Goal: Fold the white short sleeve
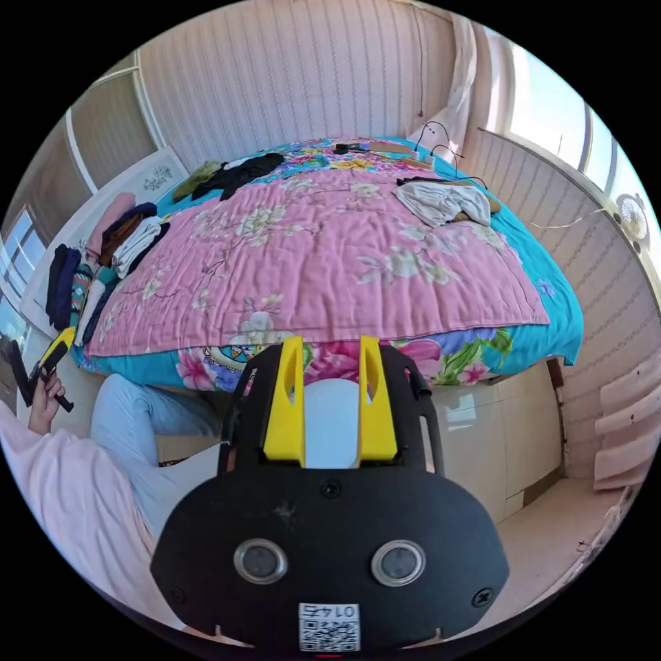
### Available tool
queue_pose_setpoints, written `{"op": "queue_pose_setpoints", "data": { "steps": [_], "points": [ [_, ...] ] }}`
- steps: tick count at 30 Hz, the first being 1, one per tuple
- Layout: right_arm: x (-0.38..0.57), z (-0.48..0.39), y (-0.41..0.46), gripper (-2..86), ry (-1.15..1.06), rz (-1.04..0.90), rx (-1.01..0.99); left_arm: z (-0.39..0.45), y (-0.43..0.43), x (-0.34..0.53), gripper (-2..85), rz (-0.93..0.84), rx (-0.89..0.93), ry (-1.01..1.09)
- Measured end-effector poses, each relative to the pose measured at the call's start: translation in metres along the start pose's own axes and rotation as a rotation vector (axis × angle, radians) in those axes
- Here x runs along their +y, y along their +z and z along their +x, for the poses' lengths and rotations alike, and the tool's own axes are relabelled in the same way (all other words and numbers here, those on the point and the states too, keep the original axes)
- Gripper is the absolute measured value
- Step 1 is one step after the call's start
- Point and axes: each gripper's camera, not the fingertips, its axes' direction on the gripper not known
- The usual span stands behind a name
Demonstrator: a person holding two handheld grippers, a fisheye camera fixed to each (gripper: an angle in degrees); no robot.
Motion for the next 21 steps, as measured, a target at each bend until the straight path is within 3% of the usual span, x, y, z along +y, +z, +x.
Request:
{"op": "queue_pose_setpoints", "data": {
  "steps": [5, 8, 17, 21],
  "points": [
    [0.034, 0.064, 0.015, 12.9, 0.074, 0.104, -0.013, 0.053, 0.07, -0.061, 9.0, -0.016, 0.037, 0.148],
    [0.03, 0.116, 0.045, 11.9, 0.207, 0.094, -0.137, 0.074, 0.125, -0.095, 9.2, -0.028, 0.084, 0.161],
    [0.039, 0.238, 0.146, 14.2, 0.538, 0.411, -0.211, 0.156, 0.351, -0.199, 9.2, -0.154, 0.186, 0.342],
    [0.048, 0.285, 0.19, 14.2, 0.577, 0.484, -0.268, 0.203, 0.471, -0.249, 9.0, -0.176, 0.229, 0.446]
  ]
}}
